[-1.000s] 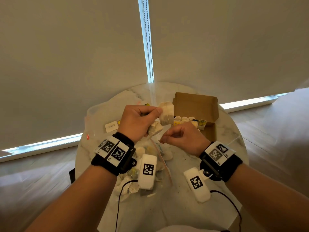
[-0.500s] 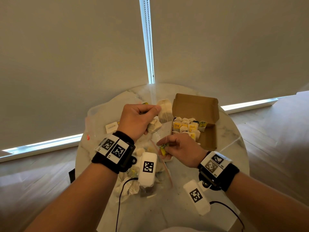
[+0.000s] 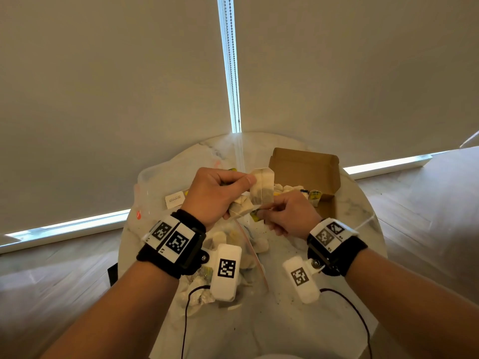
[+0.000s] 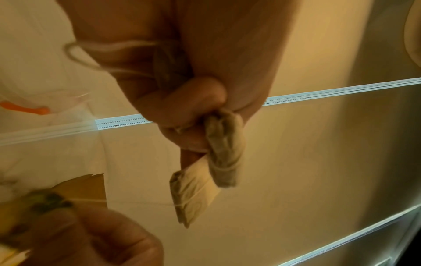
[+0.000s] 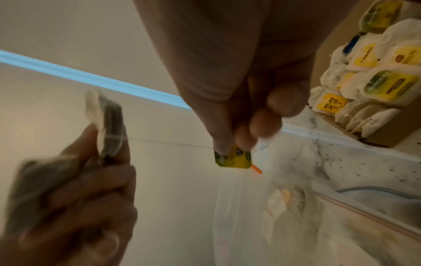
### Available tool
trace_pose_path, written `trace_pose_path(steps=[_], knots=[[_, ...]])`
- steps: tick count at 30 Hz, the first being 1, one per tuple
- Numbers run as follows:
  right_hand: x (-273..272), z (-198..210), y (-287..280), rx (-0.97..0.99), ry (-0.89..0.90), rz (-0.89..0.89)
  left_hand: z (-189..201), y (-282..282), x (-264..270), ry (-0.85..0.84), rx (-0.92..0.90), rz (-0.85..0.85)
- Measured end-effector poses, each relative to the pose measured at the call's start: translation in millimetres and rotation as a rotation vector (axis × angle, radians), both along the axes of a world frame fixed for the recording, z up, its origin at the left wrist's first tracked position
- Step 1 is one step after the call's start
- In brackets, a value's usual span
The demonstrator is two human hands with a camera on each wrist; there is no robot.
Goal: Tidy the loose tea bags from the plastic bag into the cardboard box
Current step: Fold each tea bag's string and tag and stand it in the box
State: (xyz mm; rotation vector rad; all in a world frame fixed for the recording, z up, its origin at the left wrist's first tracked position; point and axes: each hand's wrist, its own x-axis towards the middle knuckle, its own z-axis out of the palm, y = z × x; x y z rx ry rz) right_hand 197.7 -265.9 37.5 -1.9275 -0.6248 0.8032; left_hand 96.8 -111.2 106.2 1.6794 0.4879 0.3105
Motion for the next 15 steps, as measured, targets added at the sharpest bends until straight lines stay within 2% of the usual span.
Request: trace_pose_path(steps=[4,7,10,13,15], knots=[[14,24,5,0.043,0.138,-0.026,-5,-3,-7,0.055,0.003,-0.057],[18,40,10,0.171,0.225,-0.134,-9,-5,-13,0.093,0.006,-0.091],[13,56,10,0.257,0.081,-0.130,-12,-7,-17,0.119,0.013,-0.116],[5,67,8,0.336,0.019,-0.093,-15,-8,-19,0.121,0.020,-0.109],[1,69,6,0.360,-0.130,-0.087,-17,-9,-20,0.114,0.019,-0.083]])
